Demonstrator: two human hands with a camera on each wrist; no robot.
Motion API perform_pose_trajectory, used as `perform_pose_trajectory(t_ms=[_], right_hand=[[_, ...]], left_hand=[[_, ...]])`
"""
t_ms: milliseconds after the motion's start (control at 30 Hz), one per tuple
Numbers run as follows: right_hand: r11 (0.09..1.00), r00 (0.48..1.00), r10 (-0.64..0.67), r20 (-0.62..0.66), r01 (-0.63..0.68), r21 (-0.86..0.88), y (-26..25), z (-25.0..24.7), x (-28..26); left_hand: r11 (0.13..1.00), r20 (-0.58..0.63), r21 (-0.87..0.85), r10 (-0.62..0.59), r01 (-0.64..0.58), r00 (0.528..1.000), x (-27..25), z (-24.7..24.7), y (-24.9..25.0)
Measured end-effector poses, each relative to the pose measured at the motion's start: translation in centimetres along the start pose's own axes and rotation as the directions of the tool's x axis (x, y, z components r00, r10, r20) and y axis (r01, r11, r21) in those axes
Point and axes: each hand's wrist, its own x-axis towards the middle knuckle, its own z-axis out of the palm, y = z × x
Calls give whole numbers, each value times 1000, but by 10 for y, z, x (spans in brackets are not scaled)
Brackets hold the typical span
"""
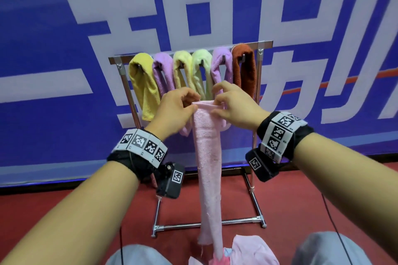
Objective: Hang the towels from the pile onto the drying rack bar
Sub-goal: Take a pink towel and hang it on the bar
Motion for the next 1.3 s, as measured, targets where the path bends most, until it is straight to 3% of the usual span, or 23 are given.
perform_pose_trajectory(t_ms=[133,367,500,633,833,967,1100,1200,1300], right_hand=[[998,991,48,122,-52,32,-12,-41,34],[992,992,89,88,-96,82,-29,-80,92],[967,990,114,80,-130,220,-37,-83,122],[944,994,105,-26,-92,317,-43,-77,146],[966,975,79,-206,-24,259,-41,-57,165],[974,972,95,-217,-46,220,-39,-50,174],[987,983,107,-149,-87,137,-38,-46,180],[976,980,110,-165,-76,202,-38,-40,183],[953,985,103,-140,-57,298,-39,-36,184]], left_hand=[[997,9,24,69,-70,998,34,-32,22],[994,-95,67,93,-87,991,76,-73,28],[980,-49,189,75,-65,996,94,-98,22],[987,-152,142,91,-69,984,104,-112,19],[983,-225,182,80,-39,971,114,-115,7],[982,-239,188,58,-13,969,117,-114,0],[985,-181,168,1,30,984,119,-114,-8],[983,-169,174,-31,60,985,121,-117,-12],[966,27,241,-103,93,994,120,-117,-12]])
